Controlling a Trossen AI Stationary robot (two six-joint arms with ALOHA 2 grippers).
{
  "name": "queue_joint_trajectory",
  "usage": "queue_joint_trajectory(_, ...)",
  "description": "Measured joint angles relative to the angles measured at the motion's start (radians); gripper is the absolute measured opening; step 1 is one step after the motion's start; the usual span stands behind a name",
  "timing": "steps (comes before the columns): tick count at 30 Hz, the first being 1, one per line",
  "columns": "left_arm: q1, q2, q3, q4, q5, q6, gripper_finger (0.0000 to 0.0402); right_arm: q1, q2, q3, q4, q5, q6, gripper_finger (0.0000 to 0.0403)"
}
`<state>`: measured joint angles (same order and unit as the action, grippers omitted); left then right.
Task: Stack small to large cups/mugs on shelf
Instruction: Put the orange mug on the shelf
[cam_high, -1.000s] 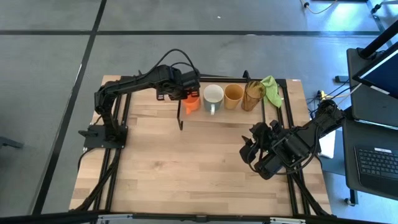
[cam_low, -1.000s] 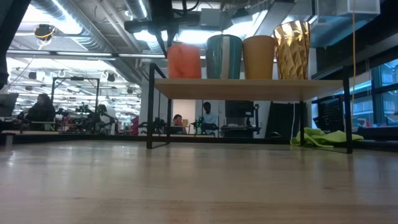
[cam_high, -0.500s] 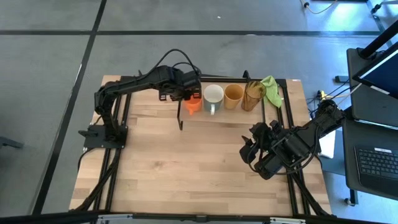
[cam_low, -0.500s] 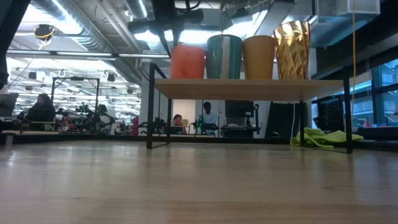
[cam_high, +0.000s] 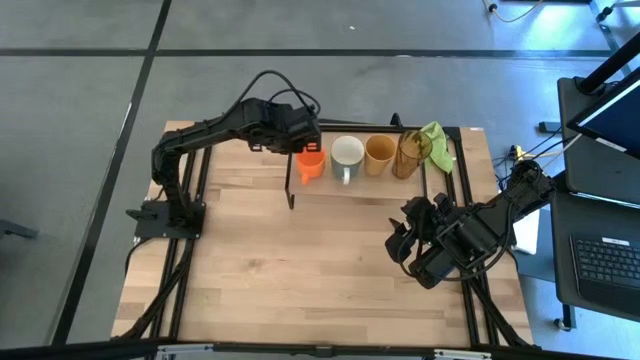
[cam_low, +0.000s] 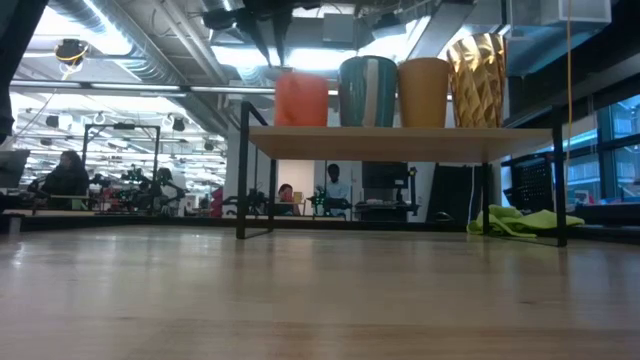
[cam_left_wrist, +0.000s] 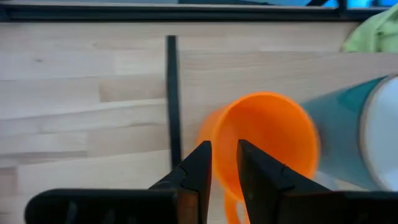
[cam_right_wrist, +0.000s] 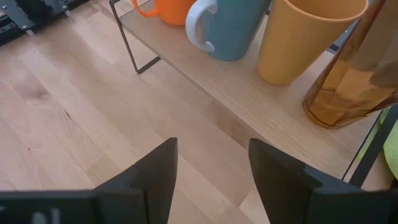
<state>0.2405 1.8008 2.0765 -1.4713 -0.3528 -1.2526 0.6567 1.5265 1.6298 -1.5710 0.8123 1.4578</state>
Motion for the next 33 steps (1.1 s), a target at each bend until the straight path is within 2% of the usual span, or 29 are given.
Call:
queue_joint_trajectory(13,-0.013,0.000,-0.017,-0.082,-0.076,0.037,0.0070,0.000,0.000,0.000,0.000,0.007,-0.003,0.0200)
queue_joint_trajectory(17,-0.001,-0.001,-0.050,-0.100,-0.059,0.059,0.0072,0.000,0.000,0.000,0.000,0.007,-0.002,0.0200)
queue_joint_trajectory(24,0.000,0.000,-0.139,-0.021,-0.032,0.133,0.0065,0.000,0.000,0.000,0.000,0.007,-0.001,0.0200)
queue_joint_trajectory(33,0.004,0.000,-0.155,0.025,-0.032,0.191,0.0068,0.000,0.000,0.000,0.000,0.005,0.003,0.0200)
